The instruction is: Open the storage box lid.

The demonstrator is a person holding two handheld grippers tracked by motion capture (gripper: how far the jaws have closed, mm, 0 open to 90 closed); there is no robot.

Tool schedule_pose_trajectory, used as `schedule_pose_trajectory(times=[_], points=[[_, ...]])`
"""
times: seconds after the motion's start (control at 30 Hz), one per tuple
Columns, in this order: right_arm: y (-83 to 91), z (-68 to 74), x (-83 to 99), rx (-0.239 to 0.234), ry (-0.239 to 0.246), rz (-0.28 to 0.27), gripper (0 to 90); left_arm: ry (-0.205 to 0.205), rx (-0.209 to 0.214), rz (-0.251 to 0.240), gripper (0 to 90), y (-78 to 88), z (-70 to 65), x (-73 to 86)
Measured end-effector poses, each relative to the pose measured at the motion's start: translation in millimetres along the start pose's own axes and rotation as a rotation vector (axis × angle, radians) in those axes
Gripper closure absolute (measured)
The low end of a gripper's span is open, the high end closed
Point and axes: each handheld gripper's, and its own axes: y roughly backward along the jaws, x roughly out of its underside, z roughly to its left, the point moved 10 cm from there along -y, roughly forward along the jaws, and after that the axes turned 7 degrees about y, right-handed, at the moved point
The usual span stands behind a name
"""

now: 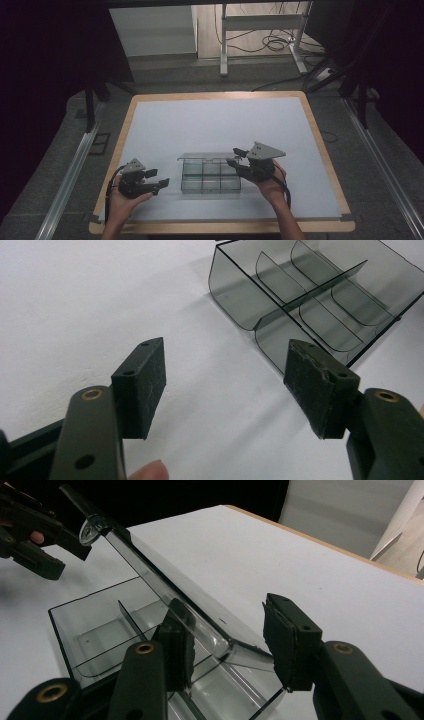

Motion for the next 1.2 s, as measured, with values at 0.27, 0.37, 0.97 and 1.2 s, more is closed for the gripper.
schedule_pose_trajectory(times=[0.27, 0.37, 0.97, 1.2], points=[[-0.7, -2.3, -2.0, -0.006, -0.006, -0.008, 55.9, 0.005, -0.004, 0.000, 33.7, 1.5, 3.1, 0.4], [-1.0, -3.0, -2.6, -0.006, -0.005, -0.008, 56.1, 0.007, -0.005, -0.001, 33.7, 2.0, 3.5, 0.5], [-2.5, -8.2, -5.5, -0.009, -0.018, -0.020, 57.4, 0.014, -0.007, 0.006, 33.3, 1.5, 6.4, 1.7], [-3.1, -10.7, -6.8, -0.013, -0.023, -0.029, 58.0, 0.014, -0.007, 0.011, 33.2, -0.2, 6.3, 2.6]])
